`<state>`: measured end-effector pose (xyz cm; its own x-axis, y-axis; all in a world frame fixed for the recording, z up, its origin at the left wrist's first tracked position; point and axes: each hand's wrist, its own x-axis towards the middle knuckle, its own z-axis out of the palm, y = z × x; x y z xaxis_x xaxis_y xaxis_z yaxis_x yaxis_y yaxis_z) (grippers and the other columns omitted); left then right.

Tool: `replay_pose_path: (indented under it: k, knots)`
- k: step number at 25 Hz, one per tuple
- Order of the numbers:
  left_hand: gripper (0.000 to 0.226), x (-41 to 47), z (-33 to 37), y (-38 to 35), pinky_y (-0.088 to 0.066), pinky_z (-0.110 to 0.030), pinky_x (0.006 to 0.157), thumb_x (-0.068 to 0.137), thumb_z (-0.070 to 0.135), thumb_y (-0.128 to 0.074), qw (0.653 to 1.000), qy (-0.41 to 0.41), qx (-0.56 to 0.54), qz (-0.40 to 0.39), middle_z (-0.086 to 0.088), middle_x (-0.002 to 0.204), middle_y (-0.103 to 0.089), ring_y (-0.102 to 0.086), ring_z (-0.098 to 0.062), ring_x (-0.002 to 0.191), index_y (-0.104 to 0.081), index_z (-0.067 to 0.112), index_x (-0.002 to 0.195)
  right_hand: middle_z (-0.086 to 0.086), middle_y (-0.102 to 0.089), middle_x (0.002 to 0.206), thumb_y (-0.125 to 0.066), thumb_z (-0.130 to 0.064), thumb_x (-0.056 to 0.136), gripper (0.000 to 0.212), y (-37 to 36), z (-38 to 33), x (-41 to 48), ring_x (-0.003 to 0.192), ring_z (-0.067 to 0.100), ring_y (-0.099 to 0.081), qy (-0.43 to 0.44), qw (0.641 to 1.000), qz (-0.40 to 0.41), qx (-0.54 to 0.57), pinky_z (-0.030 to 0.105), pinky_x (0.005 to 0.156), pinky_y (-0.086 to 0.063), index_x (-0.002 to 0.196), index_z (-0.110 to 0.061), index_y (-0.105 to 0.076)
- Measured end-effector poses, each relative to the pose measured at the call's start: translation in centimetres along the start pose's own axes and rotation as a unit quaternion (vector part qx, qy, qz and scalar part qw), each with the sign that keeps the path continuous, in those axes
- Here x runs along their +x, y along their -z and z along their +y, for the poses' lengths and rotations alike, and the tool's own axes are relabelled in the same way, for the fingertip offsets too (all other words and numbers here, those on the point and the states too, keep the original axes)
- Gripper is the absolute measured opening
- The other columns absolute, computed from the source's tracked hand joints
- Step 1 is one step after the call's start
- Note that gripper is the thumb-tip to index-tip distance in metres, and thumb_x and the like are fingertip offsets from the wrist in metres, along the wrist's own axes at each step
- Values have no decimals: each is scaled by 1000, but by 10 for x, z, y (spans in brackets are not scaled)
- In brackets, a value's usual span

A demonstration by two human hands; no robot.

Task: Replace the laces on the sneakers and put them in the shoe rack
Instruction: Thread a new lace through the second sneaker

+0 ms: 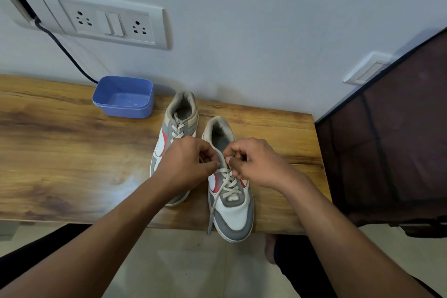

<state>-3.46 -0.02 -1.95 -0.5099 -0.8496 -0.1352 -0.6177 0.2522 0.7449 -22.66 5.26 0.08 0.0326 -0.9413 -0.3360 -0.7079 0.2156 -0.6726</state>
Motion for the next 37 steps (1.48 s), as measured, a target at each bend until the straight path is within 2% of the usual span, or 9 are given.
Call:
replay_pose_path:
  k: [4,7,11,15,21,26,28,32,37]
  knots:
    - [10,-10,5,-16,-58,-28,66,83,17,-80,997,-1,-15,72,14,72,-71,-66,0,69,-76,26,82,-4,-74,77,-60,-11,104,20,-1,-1,-1,68,0,-72,-5,1000,1,10,29,69,-62,109,-24,-74]
    - [28,-7,3,-15,-57,-32,66,81,17,-83,995,7,-46,90,12,70,-69,-66,0,68,-68,29,101,-4,-74,80,-58,-12,105,22,0,-3,-2,73,2,-73,-8,1000,-4,25,30,72,-64,110,-27,-72]
    - [33,2,1,-9,-57,-35,70,84,22,-80,999,-23,27,29,12,73,-68,-65,-3,73,-66,37,111,-4,-74,83,-57,-11,105,24,0,-1,-3,76,4,-74,-9,1000,-10,23,34,76,-65,121,-23,-70]
    - [27,11,1,-1,-55,-34,69,83,21,-78,996,-40,84,-14,11,78,-70,-64,-9,75,-65,32,104,-2,-73,76,-61,-17,105,11,0,-3,-3,68,5,-73,8,1000,-4,4,39,73,-66,105,-27,-67]
    - [30,7,-4,19,-49,-23,64,78,17,-85,992,-47,51,-102,9,72,-70,-64,-6,72,-67,30,98,-4,-69,76,-62,-22,103,13,-5,-9,-2,70,19,-73,45,996,-23,-77,51,73,-62,94,-32,-62]
    - [35,6,-7,34,-52,-24,73,78,14,-84,983,-46,48,-170,8,79,-73,-66,-5,76,-65,32,101,-4,-68,78,-57,-22,107,13,-9,-11,-7,71,16,-74,19,999,-24,-35,45,72,-64,96,-27,-62]
    - [33,7,-8,35,-53,-26,74,78,16,-85,982,-44,40,-178,7,79,-73,-66,-5,75,-66,33,100,3,-71,78,-54,-17,109,15,-5,-9,-7,69,18,-77,-21,998,-19,53,42,71,-66,97,-21,-63]
    - [25,8,-9,32,-52,-28,72,82,24,-83,985,-42,37,-162,5,78,-70,-62,-5,72,-67,33,98,5,-75,78,-64,-17,104,9,-1,-10,-8,69,17,-77,-13,996,-3,86,41,71,-67,98,-20,-70]
    - [25,8,-8,24,-51,-28,71,80,24,-85,989,-31,54,-137,7,74,-68,-62,-6,73,-67,29,97,-2,-75,74,-75,-18,96,6,-2,-12,-3,66,7,-75,34,999,-22,-11,35,71,-64,98,-23,-78]
